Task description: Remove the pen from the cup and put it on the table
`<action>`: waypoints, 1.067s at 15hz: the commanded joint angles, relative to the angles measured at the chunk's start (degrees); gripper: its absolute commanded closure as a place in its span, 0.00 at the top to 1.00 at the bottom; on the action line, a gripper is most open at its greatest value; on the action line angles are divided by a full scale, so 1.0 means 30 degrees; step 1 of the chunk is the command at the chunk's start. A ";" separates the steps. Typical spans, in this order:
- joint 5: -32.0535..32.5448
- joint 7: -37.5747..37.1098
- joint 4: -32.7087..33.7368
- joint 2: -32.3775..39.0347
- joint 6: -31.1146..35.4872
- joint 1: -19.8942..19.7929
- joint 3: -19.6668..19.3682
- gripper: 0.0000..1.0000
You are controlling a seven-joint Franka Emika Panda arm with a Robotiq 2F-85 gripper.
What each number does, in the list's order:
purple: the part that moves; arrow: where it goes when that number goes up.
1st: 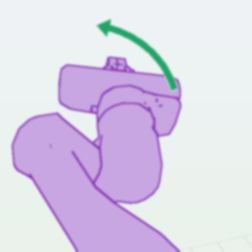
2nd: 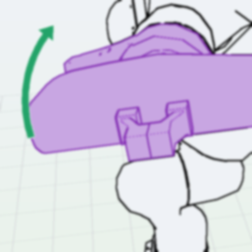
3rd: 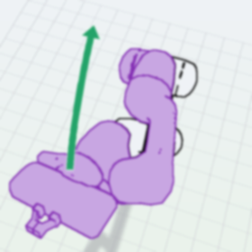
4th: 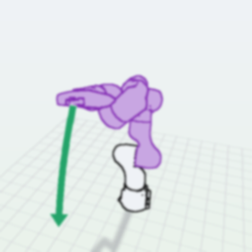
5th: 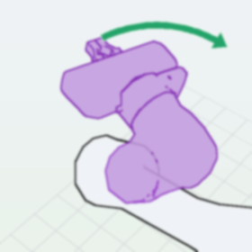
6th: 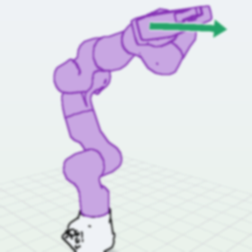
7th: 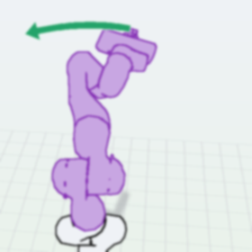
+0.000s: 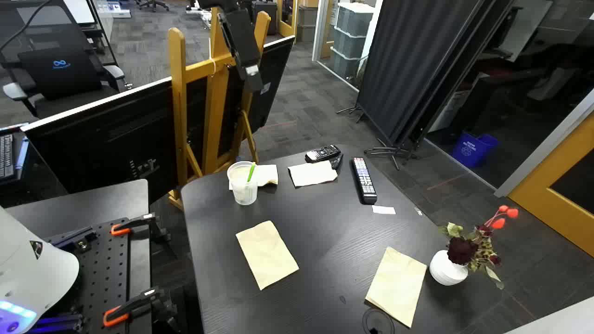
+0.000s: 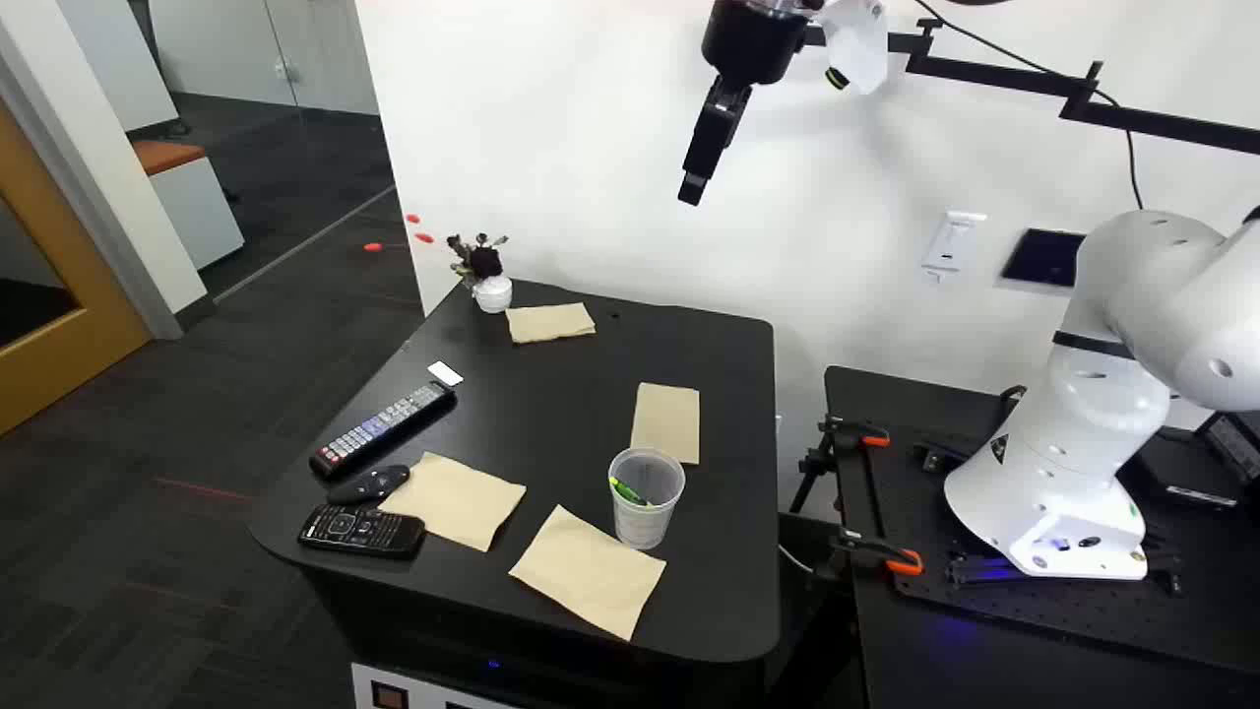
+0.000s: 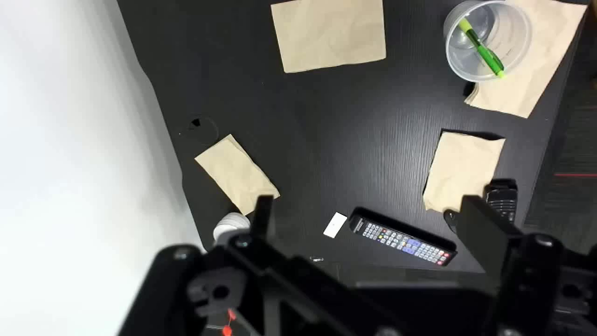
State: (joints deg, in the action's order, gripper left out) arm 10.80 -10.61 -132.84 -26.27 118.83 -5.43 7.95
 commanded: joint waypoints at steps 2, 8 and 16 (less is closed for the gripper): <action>0.0213 -0.0169 0.0040 0.0040 -0.0071 0.0461 -0.0387 1.00; 0.0213 -0.0169 0.0040 0.0041 -0.0071 0.0461 -0.0387 1.00; -0.0455 0.0068 -0.0365 0.0382 0.0317 0.1554 -0.0166 1.00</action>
State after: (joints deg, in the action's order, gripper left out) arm 10.50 -10.58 -133.04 -25.44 118.83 -3.16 7.74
